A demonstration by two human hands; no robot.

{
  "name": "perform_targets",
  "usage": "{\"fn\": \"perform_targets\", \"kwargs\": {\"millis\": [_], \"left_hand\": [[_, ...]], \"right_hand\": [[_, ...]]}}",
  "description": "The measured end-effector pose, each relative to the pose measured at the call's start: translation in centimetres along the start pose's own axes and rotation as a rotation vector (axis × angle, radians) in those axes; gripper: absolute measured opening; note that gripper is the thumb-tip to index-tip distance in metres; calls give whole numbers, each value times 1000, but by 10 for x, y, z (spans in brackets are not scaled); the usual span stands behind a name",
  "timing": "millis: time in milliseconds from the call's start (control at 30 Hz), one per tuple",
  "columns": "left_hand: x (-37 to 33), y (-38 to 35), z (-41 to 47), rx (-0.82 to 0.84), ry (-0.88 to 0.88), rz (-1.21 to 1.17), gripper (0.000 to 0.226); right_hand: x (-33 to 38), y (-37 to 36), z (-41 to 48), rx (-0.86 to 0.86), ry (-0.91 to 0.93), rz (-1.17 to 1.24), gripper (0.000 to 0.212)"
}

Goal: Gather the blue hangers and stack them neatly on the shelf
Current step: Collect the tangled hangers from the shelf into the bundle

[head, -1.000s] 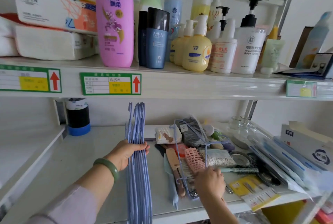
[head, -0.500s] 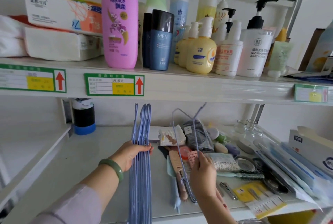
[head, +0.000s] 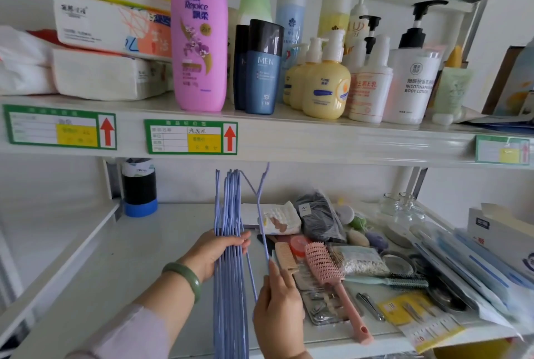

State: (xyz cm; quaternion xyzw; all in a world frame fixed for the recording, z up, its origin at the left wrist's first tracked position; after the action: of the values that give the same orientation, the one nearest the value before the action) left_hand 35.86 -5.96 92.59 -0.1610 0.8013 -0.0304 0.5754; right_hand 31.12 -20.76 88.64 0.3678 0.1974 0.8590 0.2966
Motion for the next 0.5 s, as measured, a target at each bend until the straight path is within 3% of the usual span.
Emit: {"fn": "perform_targets", "kwargs": {"millis": [200, 500], "left_hand": [[-2, 11, -5, -7, -21, -19, 28], [-3, 3, -7, -63, -57, 85, 10]], "right_hand": [[-6, 0, 12, -16, -82, 10, 37], [2, -17, -18, -16, 85, -56, 29]]}}
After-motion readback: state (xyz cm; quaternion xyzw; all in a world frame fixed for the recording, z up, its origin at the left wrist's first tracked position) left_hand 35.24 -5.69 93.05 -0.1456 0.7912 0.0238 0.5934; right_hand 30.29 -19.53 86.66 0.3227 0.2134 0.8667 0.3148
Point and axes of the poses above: each hand's wrist, its own z-axis towards the middle knuckle, its own y-axis out of the back of the hand, x = y × z, the point moved 2 cm from there along z, towards the middle knuckle, and after that the axes turned 4 degrees about y, right-handed, at the moved point
